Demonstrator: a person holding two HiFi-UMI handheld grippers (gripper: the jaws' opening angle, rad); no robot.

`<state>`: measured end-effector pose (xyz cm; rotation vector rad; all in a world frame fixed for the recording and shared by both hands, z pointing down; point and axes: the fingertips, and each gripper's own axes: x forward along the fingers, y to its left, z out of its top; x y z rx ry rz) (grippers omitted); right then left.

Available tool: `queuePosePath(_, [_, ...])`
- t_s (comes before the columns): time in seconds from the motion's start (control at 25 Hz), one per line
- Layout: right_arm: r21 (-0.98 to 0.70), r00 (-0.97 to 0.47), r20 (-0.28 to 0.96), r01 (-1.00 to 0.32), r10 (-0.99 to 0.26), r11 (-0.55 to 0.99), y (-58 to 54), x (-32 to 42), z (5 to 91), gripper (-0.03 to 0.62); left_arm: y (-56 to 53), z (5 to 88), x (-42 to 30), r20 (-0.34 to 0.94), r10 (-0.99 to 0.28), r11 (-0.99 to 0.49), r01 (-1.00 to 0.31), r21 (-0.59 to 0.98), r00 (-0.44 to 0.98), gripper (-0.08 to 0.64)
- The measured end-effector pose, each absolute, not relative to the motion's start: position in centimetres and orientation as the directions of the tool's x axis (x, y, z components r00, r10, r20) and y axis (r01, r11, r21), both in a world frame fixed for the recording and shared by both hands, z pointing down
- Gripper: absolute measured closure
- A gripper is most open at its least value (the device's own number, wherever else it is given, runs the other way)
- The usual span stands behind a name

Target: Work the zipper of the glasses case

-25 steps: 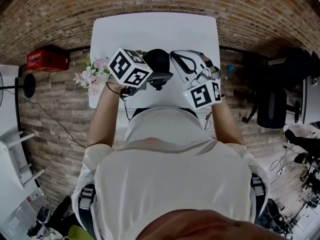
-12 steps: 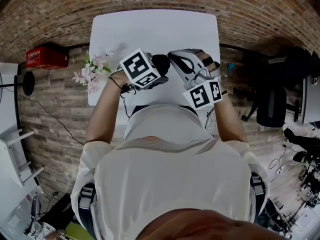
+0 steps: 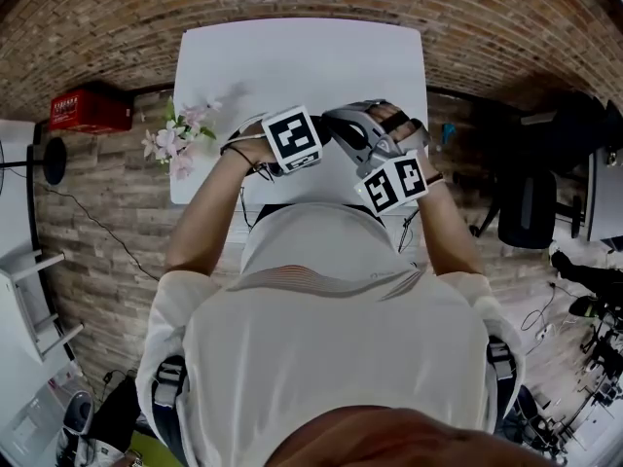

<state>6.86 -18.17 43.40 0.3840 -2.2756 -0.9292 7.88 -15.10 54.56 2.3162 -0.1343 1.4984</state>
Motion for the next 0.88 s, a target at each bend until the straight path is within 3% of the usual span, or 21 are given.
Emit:
queuePosePath(0.2, [0.688,-0.748,0.482,-0.001,-0.457,0.726,-17.7,7.0,44.1,0.527,-15.2,55.2,8.0,0.905,0.094,-0.941,-0.261,0.217,0.415,0.291])
queuePosePath(0.32, [0.639,-0.747,0.483,-0.056,-0.457,0.767,-18.7,7.6,43.9,0.513,-16.1,55.0,8.4,0.879,0.047,-0.933,-0.294,0.208,0.474,0.291])
queuePosePath(0.44, [0.593,-0.731,0.443,-0.194,-0.518,0.781,-20.6,8.8,42.9,0.502,-17.8,52.8,9.6,0.781,-0.057,-0.905,-0.362,0.223,0.622,0.291])
queuePosePath(0.56, [0.529,-0.683,0.392,-0.381,-0.617,0.758,-23.0,10.6,41.9,0.506,-20.5,49.7,9.7,0.644,-0.247,-0.868,-0.461,0.185,0.724,0.291])
queuePosePath(0.72, [0.391,-0.629,0.337,-0.583,-0.701,0.712,-25.1,12.9,40.4,0.529,-23.5,46.0,7.8,0.51,-0.484,-0.795,-0.601,0.084,0.711,0.291])
queuePosePath(0.88, [0.292,-0.581,0.314,-0.693,-0.751,0.659,-26.4,15.4,39.7,0.537,-25.1,43.1,5.4,0.409,-0.627,-0.707,-0.705,0.059,0.663,0.292])
